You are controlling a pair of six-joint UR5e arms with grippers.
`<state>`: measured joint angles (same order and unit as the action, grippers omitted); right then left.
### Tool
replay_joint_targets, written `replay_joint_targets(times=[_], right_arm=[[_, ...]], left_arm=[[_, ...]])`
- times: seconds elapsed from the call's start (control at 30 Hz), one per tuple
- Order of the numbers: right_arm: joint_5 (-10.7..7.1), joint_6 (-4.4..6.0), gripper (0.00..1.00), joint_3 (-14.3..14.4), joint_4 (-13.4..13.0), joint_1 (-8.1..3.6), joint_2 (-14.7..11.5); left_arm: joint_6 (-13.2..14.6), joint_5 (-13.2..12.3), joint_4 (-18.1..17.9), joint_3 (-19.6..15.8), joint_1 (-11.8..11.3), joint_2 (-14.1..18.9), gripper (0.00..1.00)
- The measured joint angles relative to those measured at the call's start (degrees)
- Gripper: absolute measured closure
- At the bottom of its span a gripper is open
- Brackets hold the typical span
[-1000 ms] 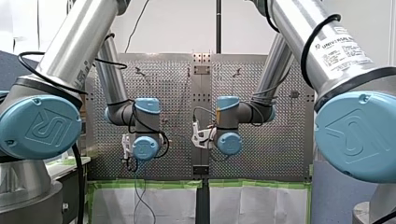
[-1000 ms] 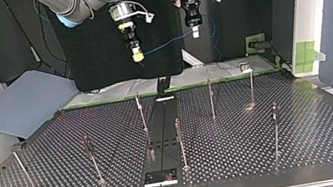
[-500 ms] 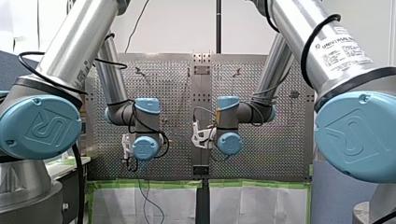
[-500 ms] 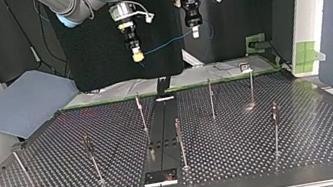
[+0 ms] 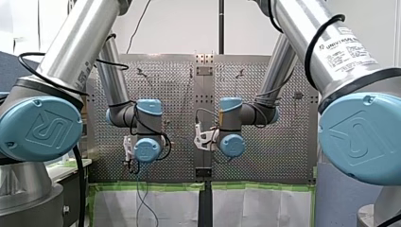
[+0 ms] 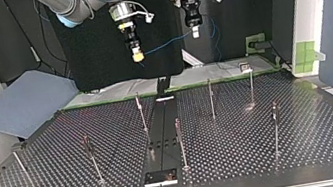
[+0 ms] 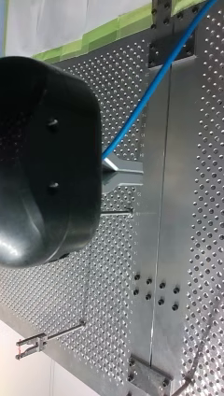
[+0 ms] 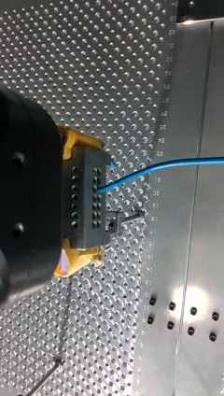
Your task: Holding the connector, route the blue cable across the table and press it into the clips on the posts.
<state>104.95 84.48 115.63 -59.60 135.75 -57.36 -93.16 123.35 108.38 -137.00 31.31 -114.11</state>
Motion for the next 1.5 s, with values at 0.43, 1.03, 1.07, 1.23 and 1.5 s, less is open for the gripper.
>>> replay_joint_targets(times=[0.43, 1.03, 1.07, 1.23, 1.5], right_arm=[[0.00, 0.00, 1.00, 0.0, 0.0, 0.00, 0.0], [0.00, 0.00, 1.00, 0.0, 0.0, 0.00, 0.0], [0.00, 0.00, 1.00, 0.0, 0.0, 0.00, 0.0], [0.00, 0.00, 1.00, 0.0, 0.0, 0.01, 0.0], [0.29, -0.22, 1.00, -0.7, 1.7, 1.68, 1.6]], left_arm=[[0.0, 0.0, 0.0, 0.0, 0.0, 0.0, 0.99], [0.0, 0.0, 0.0, 0.0, 0.0, 0.0, 0.99], [0.0, 0.0, 0.0, 0.0, 0.0, 0.0, 0.99], [0.0, 0.0, 0.0, 0.0, 0.0, 0.0, 0.99], [-0.1, 0.0, 0.0, 0.1, 0.0, 0.1, 0.99]])
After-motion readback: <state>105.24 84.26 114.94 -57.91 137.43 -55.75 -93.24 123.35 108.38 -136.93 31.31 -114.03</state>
